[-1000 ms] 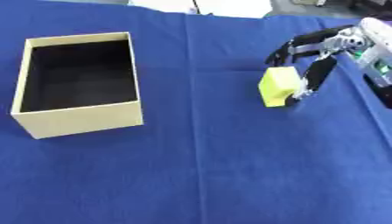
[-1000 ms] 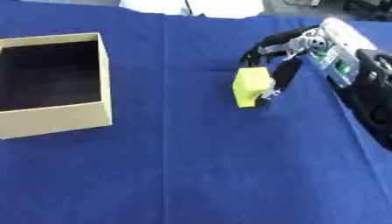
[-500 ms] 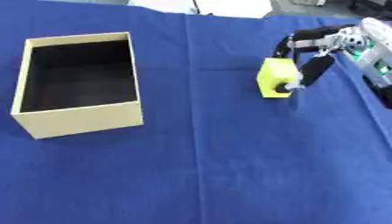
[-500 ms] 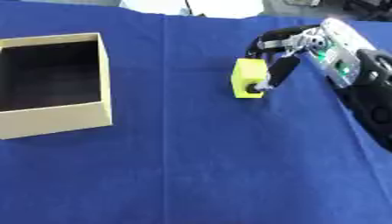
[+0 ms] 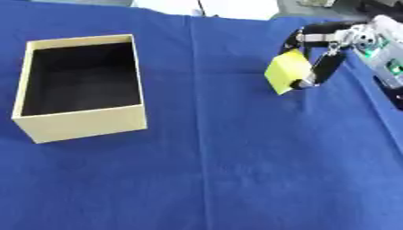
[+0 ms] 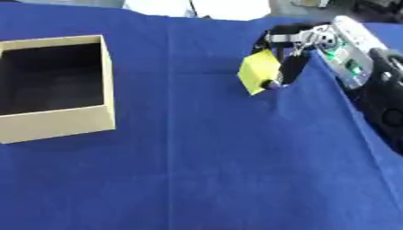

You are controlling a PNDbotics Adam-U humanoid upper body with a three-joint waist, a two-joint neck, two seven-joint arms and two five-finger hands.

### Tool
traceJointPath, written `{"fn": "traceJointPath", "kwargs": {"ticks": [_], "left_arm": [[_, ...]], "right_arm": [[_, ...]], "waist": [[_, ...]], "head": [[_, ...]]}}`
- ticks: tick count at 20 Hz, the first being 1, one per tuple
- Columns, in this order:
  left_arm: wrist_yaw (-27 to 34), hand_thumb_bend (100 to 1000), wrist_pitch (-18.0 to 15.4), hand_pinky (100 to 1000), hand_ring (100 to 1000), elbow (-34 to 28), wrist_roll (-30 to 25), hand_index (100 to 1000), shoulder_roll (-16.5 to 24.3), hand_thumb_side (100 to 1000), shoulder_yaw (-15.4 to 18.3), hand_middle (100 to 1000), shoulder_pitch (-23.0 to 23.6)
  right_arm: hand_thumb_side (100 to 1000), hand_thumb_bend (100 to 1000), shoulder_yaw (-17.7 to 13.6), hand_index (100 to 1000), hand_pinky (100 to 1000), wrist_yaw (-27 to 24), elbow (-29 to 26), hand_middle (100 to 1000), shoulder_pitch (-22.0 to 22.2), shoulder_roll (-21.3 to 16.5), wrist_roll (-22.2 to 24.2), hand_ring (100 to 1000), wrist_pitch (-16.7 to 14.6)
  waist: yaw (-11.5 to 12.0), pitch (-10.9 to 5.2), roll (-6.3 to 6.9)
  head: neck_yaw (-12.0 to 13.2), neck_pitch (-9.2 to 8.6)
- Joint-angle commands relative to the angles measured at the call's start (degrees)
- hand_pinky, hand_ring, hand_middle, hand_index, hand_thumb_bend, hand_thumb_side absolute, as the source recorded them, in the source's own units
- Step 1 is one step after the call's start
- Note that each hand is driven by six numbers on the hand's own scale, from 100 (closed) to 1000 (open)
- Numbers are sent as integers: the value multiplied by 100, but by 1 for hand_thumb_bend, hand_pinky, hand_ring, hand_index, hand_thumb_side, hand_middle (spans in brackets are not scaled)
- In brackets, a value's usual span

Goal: Pick up objects on the table and place them in the box.

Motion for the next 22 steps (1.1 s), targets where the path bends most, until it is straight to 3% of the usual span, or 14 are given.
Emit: {"fn": "traceJointPath", "kwargs": {"ticks": [1,2,3,8,12,17,22], "left_arm": [[19,264,-8,895,655,-90,-3,651,109,809,12,601,-43],[19,265,-8,895,656,-90,-2,651,109,810,12,601,-39],[18,265,-6,895,656,-90,-2,651,110,810,12,601,-36],[21,263,2,894,656,-90,-9,650,109,809,7,601,-15],[28,264,10,894,657,-90,-16,650,101,809,2,601,2],[48,265,11,894,657,-90,-35,650,80,810,-19,602,6],[71,265,-7,894,658,-90,-72,650,57,809,-51,602,-22]], "right_arm": [[100,227,-167,626,589,-94,-284,675,-221,-170,-58,731,88],[115,147,-188,629,589,-106,-349,678,-284,-154,-75,730,107],[100,229,-203,629,589,-114,-406,676,-347,-134,-90,730,126],[100,254,-167,629,592,-83,-576,679,-815,111,-71,730,150],[100,242,-58,629,593,-1,-487,679,-1316,543,40,728,140],[100,162,-56,635,594,219,-134,675,-1944,1488,124,721,172],[100,100,-193,645,588,532,271,668,-2288,2472,24,707,230]], "waist": [[-13,-165,21],[-16,-172,21],[-19,-177,21],[-34,-214,22],[-30,-244,29],[1,-275,38],[82,-272,50]], "head": [[-3,-29],[-2,-21],[-1,-12],[-17,31],[-47,47],[-125,88],[-246,106]]}}
